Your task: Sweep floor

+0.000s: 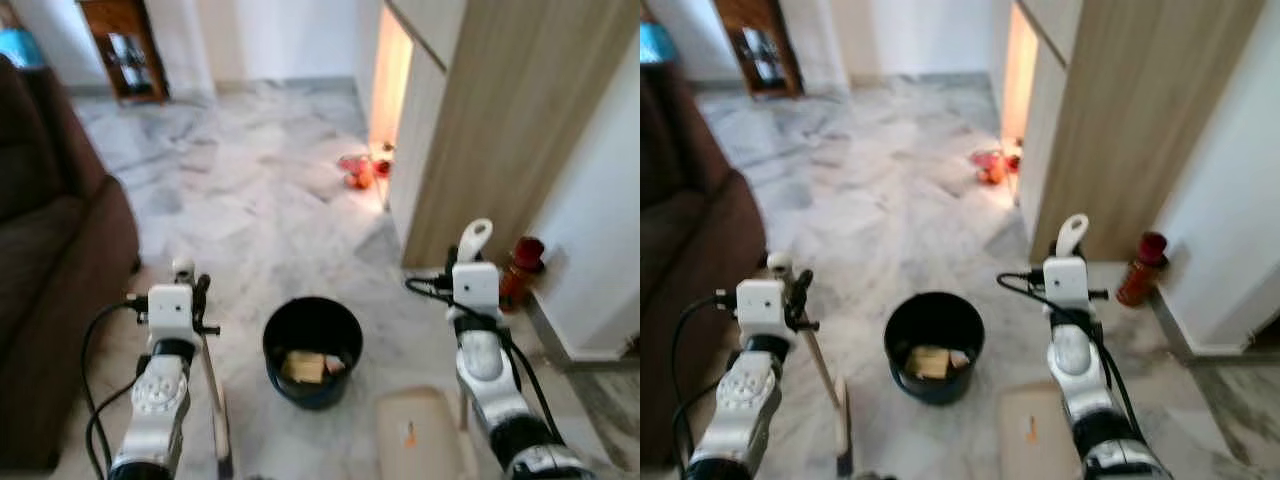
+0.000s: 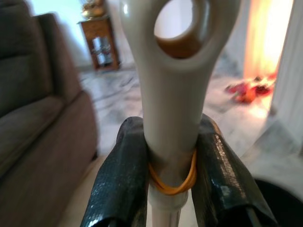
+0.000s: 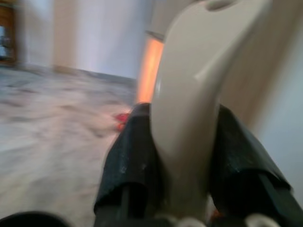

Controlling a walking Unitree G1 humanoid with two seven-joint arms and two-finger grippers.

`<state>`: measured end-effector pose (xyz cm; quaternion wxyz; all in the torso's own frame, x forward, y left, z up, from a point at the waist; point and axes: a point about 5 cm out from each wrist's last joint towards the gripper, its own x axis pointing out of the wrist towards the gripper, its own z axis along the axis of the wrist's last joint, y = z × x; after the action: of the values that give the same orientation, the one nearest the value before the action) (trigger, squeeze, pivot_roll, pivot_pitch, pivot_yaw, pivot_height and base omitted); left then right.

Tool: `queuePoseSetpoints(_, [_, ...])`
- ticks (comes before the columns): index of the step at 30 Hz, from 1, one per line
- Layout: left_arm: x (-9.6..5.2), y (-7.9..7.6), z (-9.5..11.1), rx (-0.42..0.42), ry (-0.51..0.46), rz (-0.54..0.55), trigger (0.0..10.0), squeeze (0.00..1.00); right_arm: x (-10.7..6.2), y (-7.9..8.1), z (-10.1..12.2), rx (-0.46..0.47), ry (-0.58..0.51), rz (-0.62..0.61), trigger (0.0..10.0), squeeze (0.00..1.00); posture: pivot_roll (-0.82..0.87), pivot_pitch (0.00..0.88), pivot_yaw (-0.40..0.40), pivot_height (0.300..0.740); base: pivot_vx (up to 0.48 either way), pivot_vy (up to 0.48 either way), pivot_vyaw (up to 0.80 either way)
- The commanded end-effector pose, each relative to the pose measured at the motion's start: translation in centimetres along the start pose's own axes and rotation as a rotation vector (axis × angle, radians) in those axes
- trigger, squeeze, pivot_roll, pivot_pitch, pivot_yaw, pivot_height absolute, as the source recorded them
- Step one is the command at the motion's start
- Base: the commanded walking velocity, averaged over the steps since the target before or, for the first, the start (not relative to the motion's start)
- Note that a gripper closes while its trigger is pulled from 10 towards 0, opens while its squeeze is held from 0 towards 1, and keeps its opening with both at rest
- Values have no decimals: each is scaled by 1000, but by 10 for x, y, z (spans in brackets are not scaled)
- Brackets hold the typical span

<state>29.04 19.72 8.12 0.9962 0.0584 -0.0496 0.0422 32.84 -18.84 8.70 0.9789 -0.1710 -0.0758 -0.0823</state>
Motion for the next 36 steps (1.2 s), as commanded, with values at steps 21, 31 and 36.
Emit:
queuePoseSetpoints(21, [5, -1, 9, 14, -47, -11, 10000, 0, 4, 2, 7, 28, -31, 4, 10000, 0, 137, 0, 31, 740, -217, 0, 0])
queuePoseSetpoints(31, [6, -2, 9, 11, -46, -12, 10000, 0, 5, 4, 5, 37, -9, 16, 10000, 0, 133, 0, 31, 740, 0, 0, -274])
queuePoseSetpoints(36, [7, -3, 9, 9, -46, -17, 10000, 0, 5, 5, 5, 36, -8, 21, 10000, 0, 132, 0, 31, 740, 0, 0, -800])
